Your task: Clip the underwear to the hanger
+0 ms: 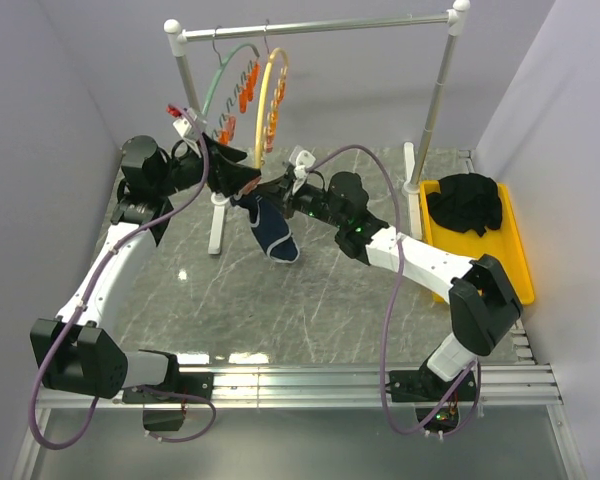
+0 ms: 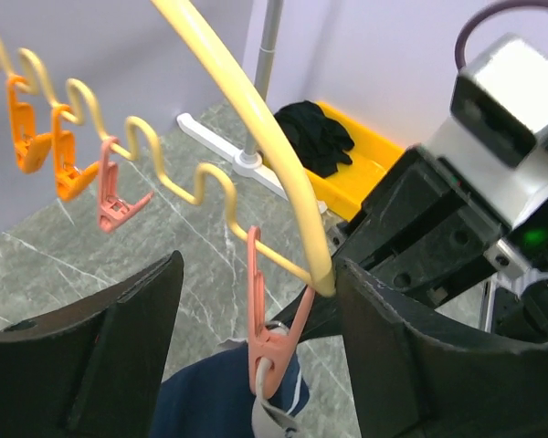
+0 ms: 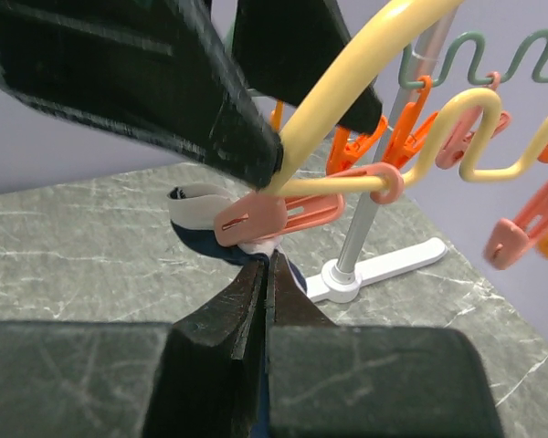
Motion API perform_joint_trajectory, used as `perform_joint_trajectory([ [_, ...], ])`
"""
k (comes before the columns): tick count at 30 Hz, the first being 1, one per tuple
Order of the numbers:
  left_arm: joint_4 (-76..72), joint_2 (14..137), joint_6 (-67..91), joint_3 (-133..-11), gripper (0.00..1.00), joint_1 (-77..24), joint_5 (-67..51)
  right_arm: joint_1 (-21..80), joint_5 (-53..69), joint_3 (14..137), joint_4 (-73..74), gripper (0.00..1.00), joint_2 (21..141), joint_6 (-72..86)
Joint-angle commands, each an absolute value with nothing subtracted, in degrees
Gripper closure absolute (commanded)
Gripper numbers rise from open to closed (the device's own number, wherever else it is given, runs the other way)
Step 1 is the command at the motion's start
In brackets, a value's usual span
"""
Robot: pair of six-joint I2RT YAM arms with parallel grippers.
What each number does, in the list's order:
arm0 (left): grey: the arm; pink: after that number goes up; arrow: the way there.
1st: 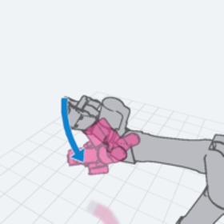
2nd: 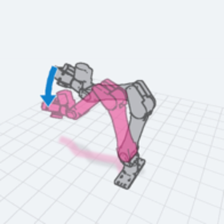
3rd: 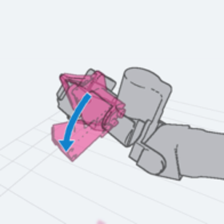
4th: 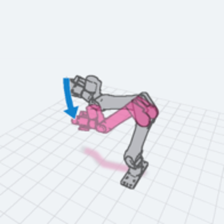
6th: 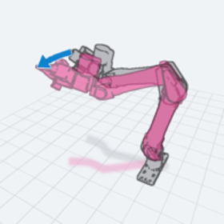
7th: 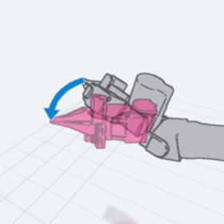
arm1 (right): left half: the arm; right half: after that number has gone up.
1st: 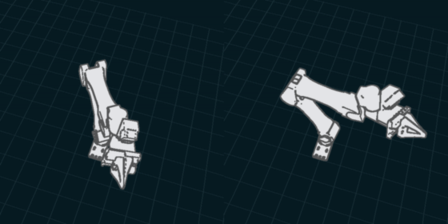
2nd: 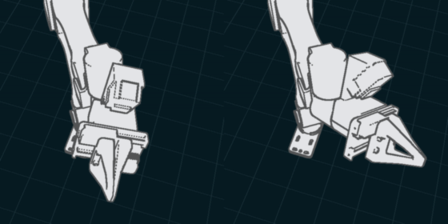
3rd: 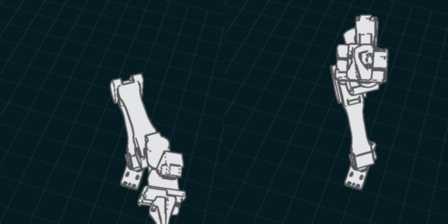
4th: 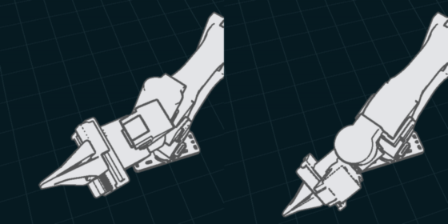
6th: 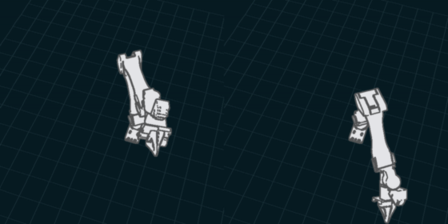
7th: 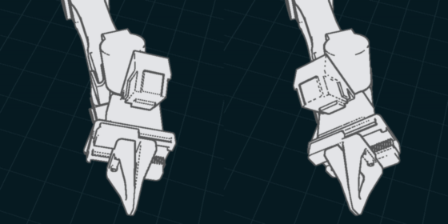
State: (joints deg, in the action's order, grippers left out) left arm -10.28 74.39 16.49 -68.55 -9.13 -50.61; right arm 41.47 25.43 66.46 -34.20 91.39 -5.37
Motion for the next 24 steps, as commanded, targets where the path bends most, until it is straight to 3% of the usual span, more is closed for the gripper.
perform_joint_trajectory([
  [1,-13.36,72.34,19.41,-69.17,0.27,-8.88,-47.56,40.87,25.66,69.43,-35.77,1.00,92.54,-5.45],
  [5,-12.75,72.25,20.13,-70.22,0.30,-9.40,-40.81,41.13,25.49,70.40,-35.16,1.00,94.22,-6.24],
  [9,-9.76,72.25,18.81,-71.63,0.33,-9.58,-34.64,41.22,25.05,71.63,-34.28,0.92,95.45,-6.68],
  [14,-9.32,72.07,18.19,-71.37,0.33,-9.58,-32.61,41.05,24.96,71.63,-33.75,0.68,95.89,-6.77],
  [15,-8.97,72.33,18.11,-71.72,0.34,-9.58,-32.09,41.13,24.87,71.46,-33.58,0.59,95.54,-6.94],
  [18,-8.00,72.60,17.49,-72.33,0.35,-9.58,-30.33,40.96,24.43,71.02,-32.35,0.49,94.66,-7.82],
  [24,-8.35,72.42,16.88,-71.98,0.36,-9.58,-30.15,37.02,27.15,69.00,-31.20,0.47,92.55,-7.21],
])
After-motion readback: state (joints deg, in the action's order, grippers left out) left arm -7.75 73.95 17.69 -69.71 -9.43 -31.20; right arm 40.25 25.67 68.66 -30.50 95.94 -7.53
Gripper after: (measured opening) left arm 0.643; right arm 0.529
